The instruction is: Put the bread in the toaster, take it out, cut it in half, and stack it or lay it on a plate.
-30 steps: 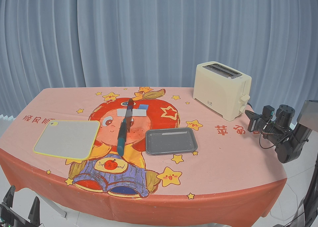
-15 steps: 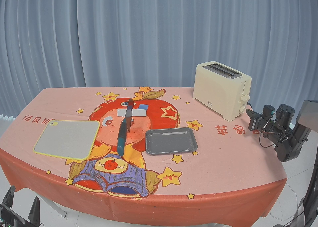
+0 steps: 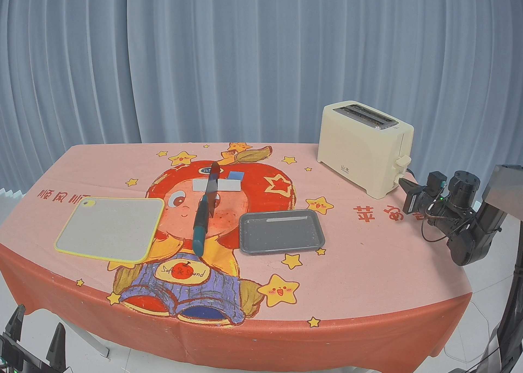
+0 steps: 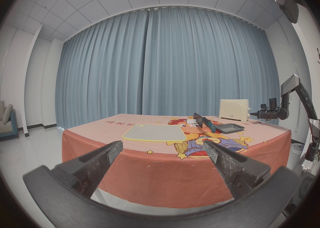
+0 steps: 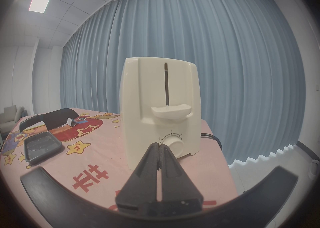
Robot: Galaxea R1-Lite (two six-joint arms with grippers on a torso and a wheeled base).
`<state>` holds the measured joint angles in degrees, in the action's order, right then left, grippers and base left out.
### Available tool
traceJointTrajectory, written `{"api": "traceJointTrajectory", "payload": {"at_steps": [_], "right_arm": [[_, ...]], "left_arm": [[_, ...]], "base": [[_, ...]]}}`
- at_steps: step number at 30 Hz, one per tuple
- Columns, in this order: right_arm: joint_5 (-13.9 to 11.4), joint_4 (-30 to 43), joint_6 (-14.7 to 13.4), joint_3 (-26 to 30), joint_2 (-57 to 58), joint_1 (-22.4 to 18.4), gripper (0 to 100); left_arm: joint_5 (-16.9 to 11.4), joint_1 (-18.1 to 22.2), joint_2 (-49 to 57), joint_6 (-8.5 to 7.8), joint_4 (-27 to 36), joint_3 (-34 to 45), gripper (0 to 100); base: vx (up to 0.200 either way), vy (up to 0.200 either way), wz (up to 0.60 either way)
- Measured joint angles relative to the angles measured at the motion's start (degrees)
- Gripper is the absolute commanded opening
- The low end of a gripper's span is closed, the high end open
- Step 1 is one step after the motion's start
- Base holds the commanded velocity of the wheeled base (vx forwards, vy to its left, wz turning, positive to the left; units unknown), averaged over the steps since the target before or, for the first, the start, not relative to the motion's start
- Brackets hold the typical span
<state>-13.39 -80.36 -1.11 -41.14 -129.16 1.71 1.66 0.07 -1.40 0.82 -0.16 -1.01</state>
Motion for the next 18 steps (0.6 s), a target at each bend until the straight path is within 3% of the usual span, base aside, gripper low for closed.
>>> {"api": "traceJointTrajectory", "payload": {"at_steps": [18], "right_arm": [[0.44, 0.49, -0.09, -4.13, -2.27, -0.02, 0]], "left_arm": [[-0.02, 0.0, 0.0, 0.0, 0.0, 0.0, 100]], "base": [[0.0, 0.0, 0.0]]}}
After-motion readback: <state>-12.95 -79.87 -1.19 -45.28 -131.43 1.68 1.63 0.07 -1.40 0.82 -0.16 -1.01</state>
